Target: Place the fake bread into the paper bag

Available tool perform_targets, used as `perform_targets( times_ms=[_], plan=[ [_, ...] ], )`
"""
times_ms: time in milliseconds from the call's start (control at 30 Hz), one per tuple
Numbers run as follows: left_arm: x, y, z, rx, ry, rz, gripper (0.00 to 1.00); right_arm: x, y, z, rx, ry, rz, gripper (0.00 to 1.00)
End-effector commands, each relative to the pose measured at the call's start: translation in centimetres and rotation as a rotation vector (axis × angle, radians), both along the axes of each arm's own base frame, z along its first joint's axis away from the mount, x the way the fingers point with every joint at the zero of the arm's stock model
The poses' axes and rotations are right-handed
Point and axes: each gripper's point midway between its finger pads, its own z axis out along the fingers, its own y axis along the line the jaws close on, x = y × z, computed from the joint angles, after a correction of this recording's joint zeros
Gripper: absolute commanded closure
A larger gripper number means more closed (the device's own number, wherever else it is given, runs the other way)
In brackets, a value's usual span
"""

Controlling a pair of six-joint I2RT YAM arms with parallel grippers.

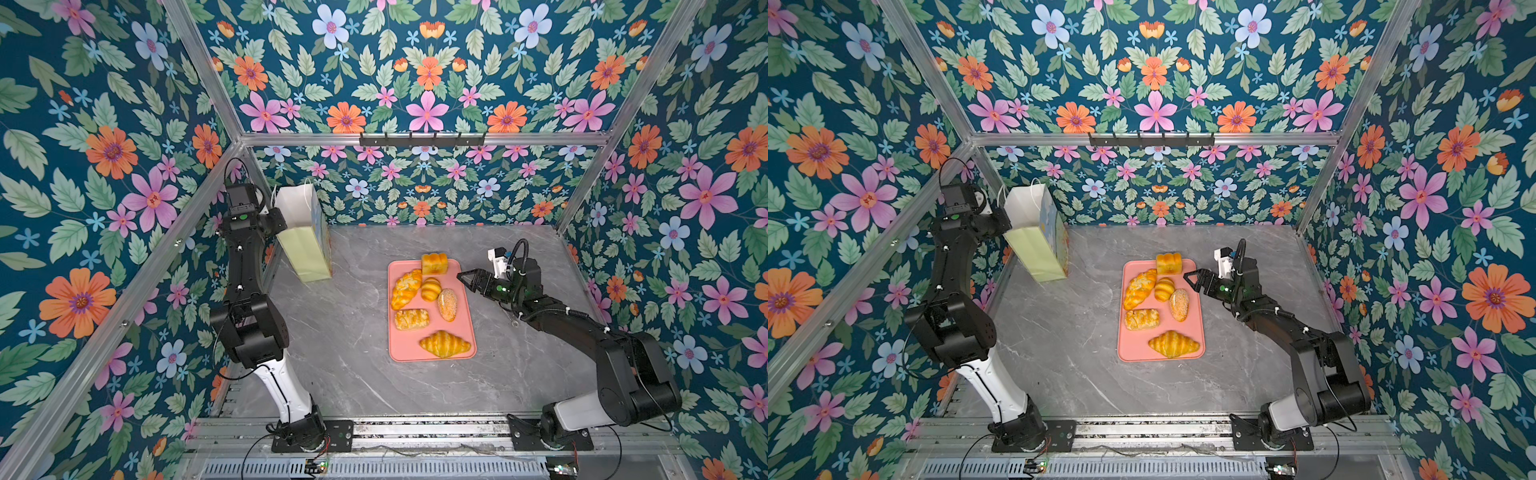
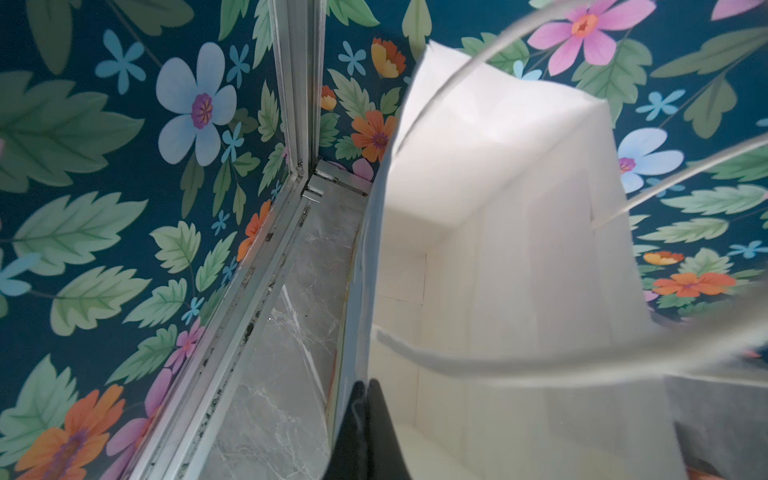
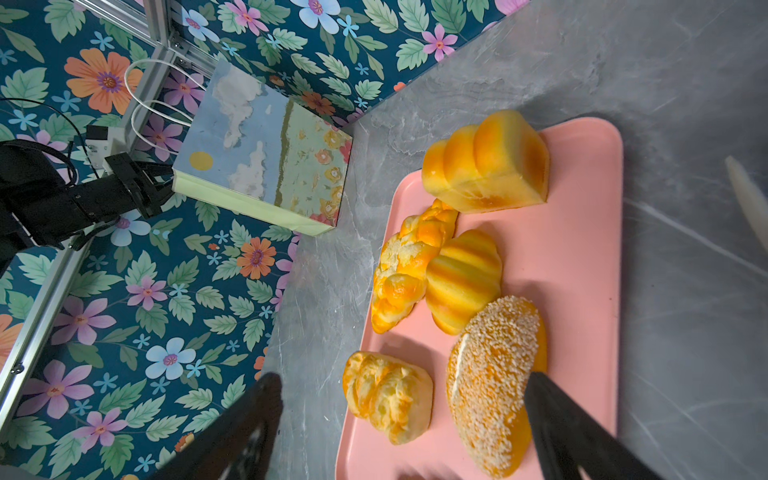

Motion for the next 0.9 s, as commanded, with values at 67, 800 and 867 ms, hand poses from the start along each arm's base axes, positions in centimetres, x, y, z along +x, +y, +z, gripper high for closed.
perform_targets(
  times_ms=[67,800,867],
  plan=[
    [-0.8,-1.6,1.5,-0.042,-0.034,-0.042,1.00,-0.1,0.2,0.0,0.003,0.005,0.009,0.08],
    [-9.5,-14.5,4.6,-0.235,-0.164,-0.190,1.00,0.3,-0.1,-1.1,-0.025,0.032,-0.005,0.08],
    [-10.0,-15.4,4.5,-0.260,-0.170,-0.196,1.00,0.4,-0.1,-1.1,-0.027,0.033,-0.005,0.09]
  ],
)
